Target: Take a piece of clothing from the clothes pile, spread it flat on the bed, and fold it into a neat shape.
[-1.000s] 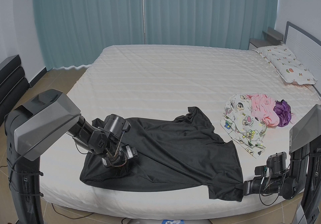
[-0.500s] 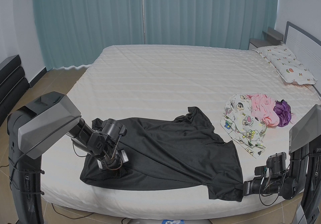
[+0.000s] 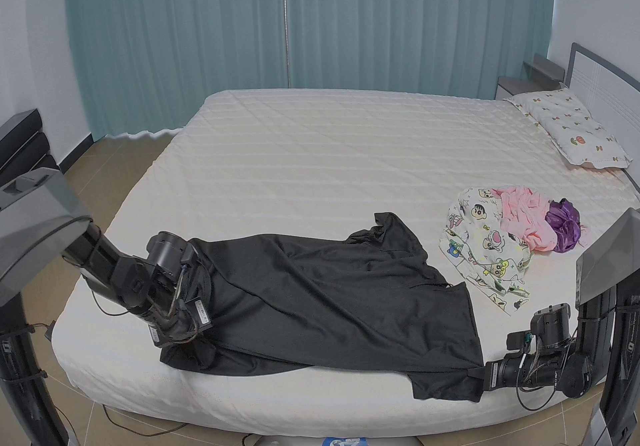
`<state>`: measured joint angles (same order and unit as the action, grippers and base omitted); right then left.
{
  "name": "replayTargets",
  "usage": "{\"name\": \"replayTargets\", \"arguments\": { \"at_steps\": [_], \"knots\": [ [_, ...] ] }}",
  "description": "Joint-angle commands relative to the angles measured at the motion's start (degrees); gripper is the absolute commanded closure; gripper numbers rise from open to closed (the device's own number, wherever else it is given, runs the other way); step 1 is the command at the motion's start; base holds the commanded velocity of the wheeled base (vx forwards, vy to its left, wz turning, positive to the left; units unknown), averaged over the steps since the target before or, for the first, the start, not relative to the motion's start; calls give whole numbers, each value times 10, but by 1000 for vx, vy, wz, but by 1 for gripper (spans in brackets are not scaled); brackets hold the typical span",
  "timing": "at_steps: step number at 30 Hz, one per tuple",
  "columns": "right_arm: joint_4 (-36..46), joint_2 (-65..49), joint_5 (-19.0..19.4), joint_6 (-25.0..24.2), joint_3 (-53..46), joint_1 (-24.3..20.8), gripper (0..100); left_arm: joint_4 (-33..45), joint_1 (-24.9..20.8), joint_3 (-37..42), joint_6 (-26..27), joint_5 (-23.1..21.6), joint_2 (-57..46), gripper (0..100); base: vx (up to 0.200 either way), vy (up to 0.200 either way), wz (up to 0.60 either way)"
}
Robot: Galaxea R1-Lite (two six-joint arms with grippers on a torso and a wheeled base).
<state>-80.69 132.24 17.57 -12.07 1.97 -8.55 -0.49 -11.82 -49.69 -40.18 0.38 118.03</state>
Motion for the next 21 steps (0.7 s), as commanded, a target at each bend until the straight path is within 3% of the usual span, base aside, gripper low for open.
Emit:
{"name": "replayTargets", "arguments": {
  "at_steps": [1,6,8,13,16,21],
  "knots": [
    [0,-2,-1,0,0,4,100,0,44,43,27,-19,-77,100,0,0,0],
    [0,-7,-1,0,3,7,100,2,75,59,56,-25,-95,100,0,0,0],
    [0,-12,-1,-1,7,16,100,22,108,64,93,-43,-97,100,0,0,0],
    [0,-21,-1,-1,7,26,100,31,124,57,98,-79,-98,100,0,0,0],
    [0,-25,-1,0,8,31,100,32,135,50,98,-123,-101,100,0,0,0],
    [1,-21,-1,0,12,35,100,27,135,47,99,-135,-93,100,0,0,0]
  ]
}}
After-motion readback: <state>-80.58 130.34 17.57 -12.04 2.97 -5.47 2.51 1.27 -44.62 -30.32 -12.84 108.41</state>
